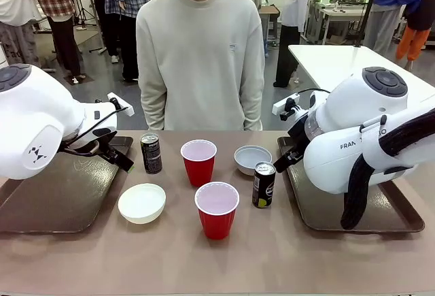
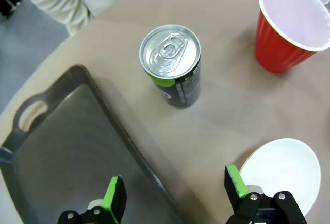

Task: Prepare tableware on both trays.
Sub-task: Pick up a Picnic Bowl from the table and place it on a Handle tray.

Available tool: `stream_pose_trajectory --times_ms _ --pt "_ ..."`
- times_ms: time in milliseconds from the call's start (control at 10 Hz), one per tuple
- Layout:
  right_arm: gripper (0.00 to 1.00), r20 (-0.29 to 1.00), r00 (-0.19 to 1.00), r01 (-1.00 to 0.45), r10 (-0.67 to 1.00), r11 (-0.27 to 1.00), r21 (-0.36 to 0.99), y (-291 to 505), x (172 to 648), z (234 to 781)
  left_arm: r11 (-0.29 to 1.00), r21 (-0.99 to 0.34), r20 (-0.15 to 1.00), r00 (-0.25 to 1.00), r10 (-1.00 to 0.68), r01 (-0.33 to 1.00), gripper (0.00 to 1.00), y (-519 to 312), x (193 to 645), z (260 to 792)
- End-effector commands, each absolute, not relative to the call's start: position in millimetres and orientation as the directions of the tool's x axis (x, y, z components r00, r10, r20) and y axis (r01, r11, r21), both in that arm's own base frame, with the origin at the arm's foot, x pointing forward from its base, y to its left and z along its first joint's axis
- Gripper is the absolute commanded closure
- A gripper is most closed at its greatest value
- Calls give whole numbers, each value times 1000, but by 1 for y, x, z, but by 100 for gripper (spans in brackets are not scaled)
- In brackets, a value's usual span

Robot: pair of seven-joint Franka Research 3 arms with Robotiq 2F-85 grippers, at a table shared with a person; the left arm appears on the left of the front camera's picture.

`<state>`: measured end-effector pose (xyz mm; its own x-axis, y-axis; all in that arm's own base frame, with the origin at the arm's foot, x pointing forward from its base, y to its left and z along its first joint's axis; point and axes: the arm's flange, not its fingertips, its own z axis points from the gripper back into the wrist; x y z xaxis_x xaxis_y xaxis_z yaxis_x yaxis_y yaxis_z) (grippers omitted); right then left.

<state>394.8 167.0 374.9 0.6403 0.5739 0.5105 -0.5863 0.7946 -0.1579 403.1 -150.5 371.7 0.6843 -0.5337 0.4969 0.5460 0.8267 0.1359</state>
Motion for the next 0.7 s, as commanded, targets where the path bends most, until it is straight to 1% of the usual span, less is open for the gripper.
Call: stream_pose_trajectory --times_ms 0,200,300,400,600 --pt "0 510 641 -586 574 795 -158 167 395 375 827 136 497 684 -533 546 0 -150 403 372" --pt "0 511 640 -586 574 795 -158 167 395 375 827 136 497 684 -534 546 0 -151 403 372" --pt "0 520 648 -591 556 798 -118 167 389 388 814 96 538 658 -527 573 0 -148 394 391" --pt "0 501 647 -592 575 792 -145 163 370 406 796 115 557 625 -547 595 0 -142 377 418" --pt "0 348 741 -559 574 815 -153 126 319 428 770 115 531 616 -582 628 0 -114 340 458"
